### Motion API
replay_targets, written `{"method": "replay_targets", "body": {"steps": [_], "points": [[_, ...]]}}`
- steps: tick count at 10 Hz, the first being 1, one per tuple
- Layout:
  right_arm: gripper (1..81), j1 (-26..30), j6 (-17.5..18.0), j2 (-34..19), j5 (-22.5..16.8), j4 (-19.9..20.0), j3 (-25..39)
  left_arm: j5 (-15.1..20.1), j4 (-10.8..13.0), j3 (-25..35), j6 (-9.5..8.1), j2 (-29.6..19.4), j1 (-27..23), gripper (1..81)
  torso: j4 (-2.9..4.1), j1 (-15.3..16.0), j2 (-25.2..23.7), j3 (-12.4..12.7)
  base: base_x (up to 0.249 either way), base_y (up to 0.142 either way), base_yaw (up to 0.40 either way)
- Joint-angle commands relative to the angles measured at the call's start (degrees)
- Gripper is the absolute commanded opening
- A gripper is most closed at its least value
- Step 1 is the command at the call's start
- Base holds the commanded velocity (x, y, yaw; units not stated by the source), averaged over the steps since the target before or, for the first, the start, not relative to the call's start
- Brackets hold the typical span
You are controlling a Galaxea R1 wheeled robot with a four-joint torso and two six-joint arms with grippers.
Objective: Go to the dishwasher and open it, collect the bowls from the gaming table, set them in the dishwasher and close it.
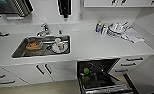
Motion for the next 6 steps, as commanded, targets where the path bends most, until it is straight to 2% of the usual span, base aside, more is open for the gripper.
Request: {"method": "replay_targets", "body": {"steps": [1,3,6], "points": [[1.0,4.8,3.9,-10.9,-1.9,-0.6,8.7,9.5,1.9,-7.2,-2.82,1.8,7.4,81.1,0.0,0.0,0.0,0.0,0.0,0.0,0.0],[1.0,8.8,6.2,-14.9,-1.9,-0.3,10.7,10.2,1.9,-12.4,-2.82,4.9,11.2,81.1,0.0,0.0,0.0,0.0,0.0,0.0,0.0],[1.0,16.0,9.5,-20.7,-2.2,-0.4,14.9,14.5,1.9,-19.1,-2.82,8.2,17.3,81.1,0.0,0.0,0.0,0.0,0.0,0.0,0.0]]}}
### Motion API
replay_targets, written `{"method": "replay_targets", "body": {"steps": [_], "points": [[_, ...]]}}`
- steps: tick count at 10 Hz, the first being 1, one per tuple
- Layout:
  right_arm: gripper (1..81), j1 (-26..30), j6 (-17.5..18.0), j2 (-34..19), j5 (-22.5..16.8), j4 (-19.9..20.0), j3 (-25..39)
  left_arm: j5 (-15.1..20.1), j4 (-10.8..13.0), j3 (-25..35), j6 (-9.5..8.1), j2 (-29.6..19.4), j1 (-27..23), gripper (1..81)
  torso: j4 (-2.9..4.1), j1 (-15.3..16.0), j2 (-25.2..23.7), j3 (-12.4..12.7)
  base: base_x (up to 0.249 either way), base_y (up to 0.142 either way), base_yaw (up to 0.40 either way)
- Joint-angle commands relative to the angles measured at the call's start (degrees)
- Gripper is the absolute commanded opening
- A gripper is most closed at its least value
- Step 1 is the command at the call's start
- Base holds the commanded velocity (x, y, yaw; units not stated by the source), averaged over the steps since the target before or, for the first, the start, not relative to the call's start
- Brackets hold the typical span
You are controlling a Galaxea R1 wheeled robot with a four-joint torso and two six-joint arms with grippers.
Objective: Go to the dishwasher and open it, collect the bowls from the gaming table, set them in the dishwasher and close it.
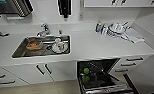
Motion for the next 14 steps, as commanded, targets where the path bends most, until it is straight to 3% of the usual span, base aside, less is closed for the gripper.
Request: {"method": "replay_targets", "body": {"steps": [1,4,9,12,14], "points": [[1.0,8.3,3.6,-7.8,-2.4,-0.9,5.7,7.2,2.0,-6.1,-2.79,3.9,5.0,81.1,0.0,0.0,0.0,0.0,0.0,0.0,0.0],[1.0,17.8,6.0,-12.2,-4.9,-1.0,14.2,10.4,2.0,-16.5,-2.79,9.2,8.4,81.1,0.0,0.0,0.0,0.0,0.0,0.0,0.0],[1.0,33.4,10.1,-14.7,-11.7,-0.5,22.3,11.1,2.0,-22.0,-2.79,12.7,9.8,81.1,0.0,0.0,0.0,0.0,0.0,0.0,0.0],[1.0,41.2,11.1,-11.1,-18.3,-0.4,22.8,11.9,2.0,-27.5,-2.79,15.9,11.4,81.1,0.0,0.0,0.0,0.0,0.0,0.0,0.0],[1.0,43.4,11.0,-6.2,-20.4,-0.4,20.5,13.0,2.0,-29.5,-2.79,16.7,12.5,81.1,0.0,0.0,0.0,0.0,0.0,0.0,0.0]]}}
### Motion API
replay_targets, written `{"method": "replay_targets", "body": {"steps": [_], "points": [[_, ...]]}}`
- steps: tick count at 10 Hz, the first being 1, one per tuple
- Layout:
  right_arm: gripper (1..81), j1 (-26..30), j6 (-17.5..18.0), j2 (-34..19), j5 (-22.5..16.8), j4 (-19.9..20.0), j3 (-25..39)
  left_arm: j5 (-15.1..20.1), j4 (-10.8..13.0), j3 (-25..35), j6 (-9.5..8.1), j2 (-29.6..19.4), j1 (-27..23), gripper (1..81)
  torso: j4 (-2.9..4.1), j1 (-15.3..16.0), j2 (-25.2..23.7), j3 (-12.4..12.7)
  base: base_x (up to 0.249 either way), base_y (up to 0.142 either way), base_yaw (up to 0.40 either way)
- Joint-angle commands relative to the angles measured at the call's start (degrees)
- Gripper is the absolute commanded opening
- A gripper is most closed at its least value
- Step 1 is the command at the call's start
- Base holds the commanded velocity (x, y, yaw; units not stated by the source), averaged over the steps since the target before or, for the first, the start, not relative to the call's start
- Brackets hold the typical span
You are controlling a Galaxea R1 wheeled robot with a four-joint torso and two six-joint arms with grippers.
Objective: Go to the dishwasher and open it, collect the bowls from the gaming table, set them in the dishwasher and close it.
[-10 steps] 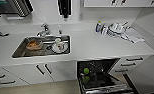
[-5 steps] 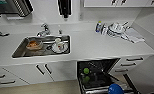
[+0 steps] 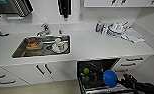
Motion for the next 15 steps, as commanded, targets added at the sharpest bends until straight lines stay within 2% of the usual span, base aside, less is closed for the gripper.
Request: {"method": "replay_targets", "body": {"steps": [1,4,6,7,9,11,13,15], "points": [[1.0,8.3,0.9,3.5,-5.6,0.1,-1.5,3.2,2.2,-0.5,-2.82,0.3,1.6,81.1,0.0,0.0,0.0,0.0,0.0,0.0,0.0],[1.0,13.1,0.9,8.7,-8.6,0.6,-6.3,3.2,2.2,-1.1,-2.82,0.4,2.2,81.1,0.0,0.0,0.0,0.0,0.0,0.0,0.0],[1.0,14.6,0.9,10.4,-9.0,1.5,-8.5,4.3,2.2,-1.8,-2.82,0.5,2.6,81.1,0.0,0.0,0.0,0.0,0.0,0.0,0.0],[81.1,14.7,0.9,10.3,-9.0,1.6,-8.5,4.3,2.2,-2.3,-2.82,0.8,2.7,81.1,0.0,0.0,0.0,0.0,0.0,0.0,0.0],[81.1,13.7,0.8,9.4,-9.0,1.6,-7.8,4.3,2.2,-4.3,-2.82,2.0,2.8,81.1,0.0,0.0,0.0,0.0,0.0,0.0,0.0],[81.1,11.4,0.8,5.9,-9.0,1.5,-5.4,4.3,2.2,-4.4,-2.82,2.4,2.7,81.1,0.0,0.0,0.0,0.0,0.0,0.0,0.0],[81.1,6.1,0.1,0.9,-8.9,1.2,-1.0,4.3,2.2,-5.3,-2.82,2.5,2.8,81.1,0.0,0.0,0.0,0.0,0.0,0.0,0.0],[81.1,-1.7,-0.2,-4.3,-8.9,0.7,3.4,4.3,2.2,-6.2,-2.82,2.9,2.8,81.1,0.0,0.0,0.0,0.0,0.0,0.0,0.0]]}}
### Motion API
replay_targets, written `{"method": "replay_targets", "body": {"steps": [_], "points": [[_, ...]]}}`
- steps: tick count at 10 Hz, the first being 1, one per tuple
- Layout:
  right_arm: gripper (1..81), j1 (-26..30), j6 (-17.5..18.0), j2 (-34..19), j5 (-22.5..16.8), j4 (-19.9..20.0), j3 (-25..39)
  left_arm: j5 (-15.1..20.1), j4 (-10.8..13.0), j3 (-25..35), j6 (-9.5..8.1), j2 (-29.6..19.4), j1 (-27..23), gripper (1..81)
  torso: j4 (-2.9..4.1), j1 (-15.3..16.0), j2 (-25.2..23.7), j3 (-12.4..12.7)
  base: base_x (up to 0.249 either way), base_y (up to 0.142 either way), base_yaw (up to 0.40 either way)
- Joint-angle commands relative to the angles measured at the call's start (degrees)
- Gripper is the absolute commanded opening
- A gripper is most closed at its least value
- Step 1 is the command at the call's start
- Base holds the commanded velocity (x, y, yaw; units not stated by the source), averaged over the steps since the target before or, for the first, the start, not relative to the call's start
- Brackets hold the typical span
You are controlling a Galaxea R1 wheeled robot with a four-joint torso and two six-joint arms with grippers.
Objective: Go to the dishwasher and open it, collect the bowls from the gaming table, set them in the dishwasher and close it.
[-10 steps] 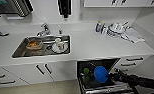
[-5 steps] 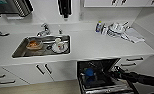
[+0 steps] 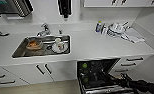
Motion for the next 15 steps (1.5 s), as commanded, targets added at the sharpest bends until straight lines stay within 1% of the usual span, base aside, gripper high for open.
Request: {"method": "replay_targets", "body": {"steps": [1,2,3,5,6,7,8,10,11,13,15], "points": [[81.1,-6.5,-0.9,-9.2,-0.9,-0.1,7.1,2.5,2.4,0.0,-2.82,-0.5,0.5,81.1,0.0,0.0,0.0,0.0,0.0,0.0,0.0],[81.1,-11.2,-1.0,-9.7,-0.4,-1.4,7.6,3.1,2.4,-0.1,-2.82,-0.5,0.5,81.1,0.0,0.0,0.0,0.0,0.0,0.0,0.0],[81.1,-15.4,-1.1,-9.5,0.3,-3.5,7.1,4.6,2.4,-0.8,-2.82,-0.6,0.5,81.1,0.0,0.0,0.0,0.0,0.0,0.0,0.0],[81.1,-22.8,-1.2,-8.2,3.1,-6.3,6.4,4.9,2.4,-2.5,-2.82,-0.2,0.3,81.1,0.0,0.0,0.0,0.0,0.0,0.0,0.0],[81.1,-26.3,-1.2,-6.8,3.8,-8.0,5.2,4.9,2.4,-3.2,-2.82,0.1,0.3,81.1,0.0,0.0,0.0,0.0,0.0,0.0,0.0],[81.1,-28.8,-1.2,-5.2,3.9,-8.7,3.5,4.9,2.4,-3.8,-2.82,0.2,0.3,81.1,0.0,0.0,0.0,0.0,0.0,0.0,0.0],[81.1,-31.3,-1.2,-2.8,4.0,-9.9,0.8,4.9,2.4,-3.9,-2.82,0.2,0.2,81.1,0.0,0.0,0.0,0.0,0.0,0.0,0.0],[81.1,-35.0,-1.2,1.5,5.7,-11.1,-4.4,4.9,2.4,-3.9,-2.82,0.2,0.1,81.1,0.0,0.0,0.0,0.0,0.0,0.0,0.0],[81.1,-36.7,-1.2,3.9,5.8,-11.8,-7.4,4.9,2.4,-3.9,-2.82,0.2,0.1,81.1,0.0,3.7,-5.7,0.0,0.0,0.0,0.0],[81.1,-40.4,-1.2,9.5,6.0,-13.8,-13.9,4.9,2.4,-3.9,-2.82,0.0,0.1,81.1,0.0,4.2,-6.7,0.0,0.0,0.0,0.0],[81.1,-42.7,-1.2,12.8,9.8,-14.0,-19.3,4.9,2.4,-3.9,-2.82,0.1,0.1,81.1,0.0,6.5,-10.4,0.0,0.0,0.0,0.0]]}}
